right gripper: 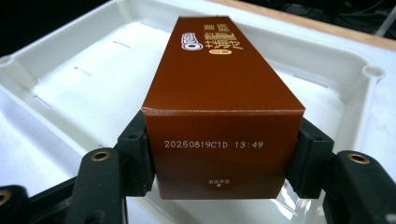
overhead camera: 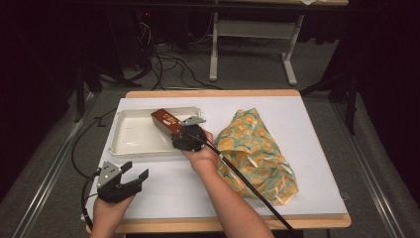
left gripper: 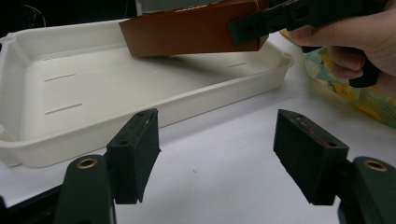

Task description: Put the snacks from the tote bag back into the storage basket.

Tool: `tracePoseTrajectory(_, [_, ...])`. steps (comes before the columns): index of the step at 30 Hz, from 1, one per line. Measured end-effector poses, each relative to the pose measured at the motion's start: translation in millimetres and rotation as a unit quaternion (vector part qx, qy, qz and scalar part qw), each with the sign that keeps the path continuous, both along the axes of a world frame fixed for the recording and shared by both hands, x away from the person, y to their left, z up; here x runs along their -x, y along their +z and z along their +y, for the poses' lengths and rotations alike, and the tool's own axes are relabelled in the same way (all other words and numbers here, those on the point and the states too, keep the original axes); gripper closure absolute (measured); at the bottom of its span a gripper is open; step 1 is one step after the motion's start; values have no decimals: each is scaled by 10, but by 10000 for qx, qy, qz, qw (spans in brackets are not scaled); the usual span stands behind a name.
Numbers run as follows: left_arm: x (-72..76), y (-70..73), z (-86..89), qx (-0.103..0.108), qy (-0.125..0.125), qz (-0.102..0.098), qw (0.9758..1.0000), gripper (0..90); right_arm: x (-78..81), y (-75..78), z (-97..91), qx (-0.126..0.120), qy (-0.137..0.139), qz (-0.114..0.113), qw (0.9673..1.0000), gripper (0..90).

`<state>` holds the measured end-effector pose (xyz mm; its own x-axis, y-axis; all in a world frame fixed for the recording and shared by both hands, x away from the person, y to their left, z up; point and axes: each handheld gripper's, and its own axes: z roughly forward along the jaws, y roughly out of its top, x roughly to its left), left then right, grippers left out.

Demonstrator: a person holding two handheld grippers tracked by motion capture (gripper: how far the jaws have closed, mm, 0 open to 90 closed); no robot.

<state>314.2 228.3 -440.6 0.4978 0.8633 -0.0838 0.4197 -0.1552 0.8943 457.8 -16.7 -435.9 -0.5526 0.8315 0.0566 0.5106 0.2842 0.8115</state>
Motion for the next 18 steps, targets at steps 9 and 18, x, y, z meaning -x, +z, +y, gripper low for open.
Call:
tracePoseTrajectory(9, [-1, -5, -5, -6, -14, 25, 10000, 317, -20, -34, -9, 28, -126, 243, 9996, 376])
tracePoseTrajectory(18, [-19, -21, -1, -25, -41, 59, 10000, 317, -55, -79, 6, 126, -213, 403, 9989, 375])
